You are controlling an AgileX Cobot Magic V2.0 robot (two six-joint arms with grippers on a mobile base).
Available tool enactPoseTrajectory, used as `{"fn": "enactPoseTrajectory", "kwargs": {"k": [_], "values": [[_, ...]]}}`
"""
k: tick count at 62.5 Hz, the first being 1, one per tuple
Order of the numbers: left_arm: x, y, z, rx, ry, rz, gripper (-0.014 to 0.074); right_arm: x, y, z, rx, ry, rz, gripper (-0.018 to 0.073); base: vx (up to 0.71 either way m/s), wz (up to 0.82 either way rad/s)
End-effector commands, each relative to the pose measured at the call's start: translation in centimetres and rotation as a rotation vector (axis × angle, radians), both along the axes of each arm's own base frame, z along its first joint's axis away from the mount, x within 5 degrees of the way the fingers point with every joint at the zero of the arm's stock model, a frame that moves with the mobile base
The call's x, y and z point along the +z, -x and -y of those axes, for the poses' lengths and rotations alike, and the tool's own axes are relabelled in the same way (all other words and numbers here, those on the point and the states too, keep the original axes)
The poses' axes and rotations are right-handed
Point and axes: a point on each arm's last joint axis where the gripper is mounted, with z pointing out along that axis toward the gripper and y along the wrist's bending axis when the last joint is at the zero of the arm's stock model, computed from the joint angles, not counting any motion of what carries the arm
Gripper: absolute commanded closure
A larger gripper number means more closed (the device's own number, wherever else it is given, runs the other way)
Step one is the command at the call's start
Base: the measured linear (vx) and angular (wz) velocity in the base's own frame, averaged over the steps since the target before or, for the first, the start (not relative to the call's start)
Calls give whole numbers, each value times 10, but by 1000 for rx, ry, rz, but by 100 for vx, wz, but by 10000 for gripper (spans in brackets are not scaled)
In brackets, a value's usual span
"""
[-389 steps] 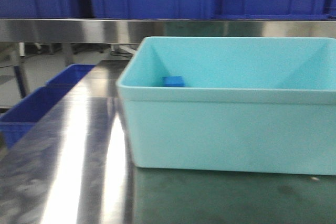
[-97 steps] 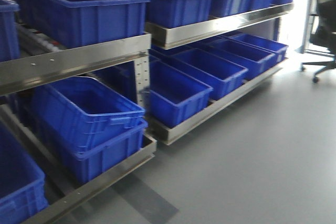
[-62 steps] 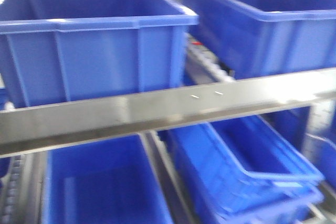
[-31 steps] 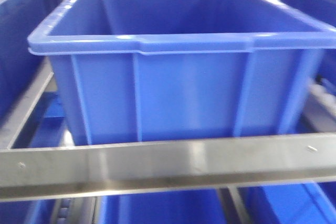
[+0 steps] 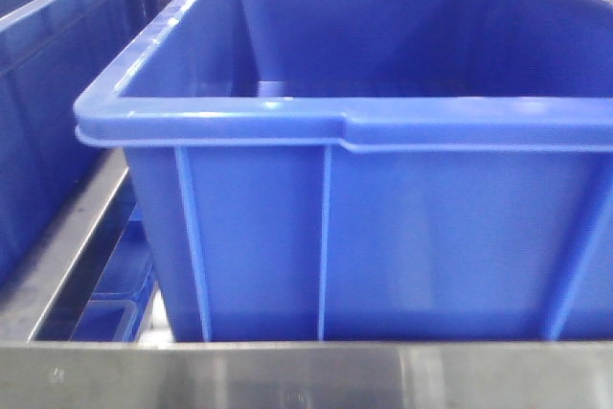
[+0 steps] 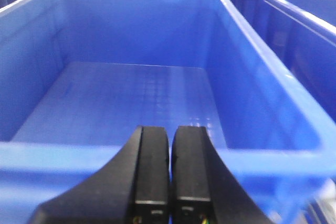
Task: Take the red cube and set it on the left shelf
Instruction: 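Approach the blue bin on the shelf, cube held in right gripper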
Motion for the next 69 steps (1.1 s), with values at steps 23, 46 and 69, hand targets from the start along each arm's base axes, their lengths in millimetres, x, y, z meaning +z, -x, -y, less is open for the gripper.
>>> {"fn": "enactPoseTrajectory", "kwargs": {"k": [23, 46, 69], "values": [[1, 0, -1, 5, 15, 79, 495, 14, -1, 0, 6, 25, 92, 501, 9, 9], [1, 0, -1, 5, 15, 79, 495, 14, -1, 0, 6, 25, 93, 501, 1, 0], [1, 0, -1, 5, 15, 79, 495, 16, -1, -1, 10, 27, 111, 501, 0, 0]]}}
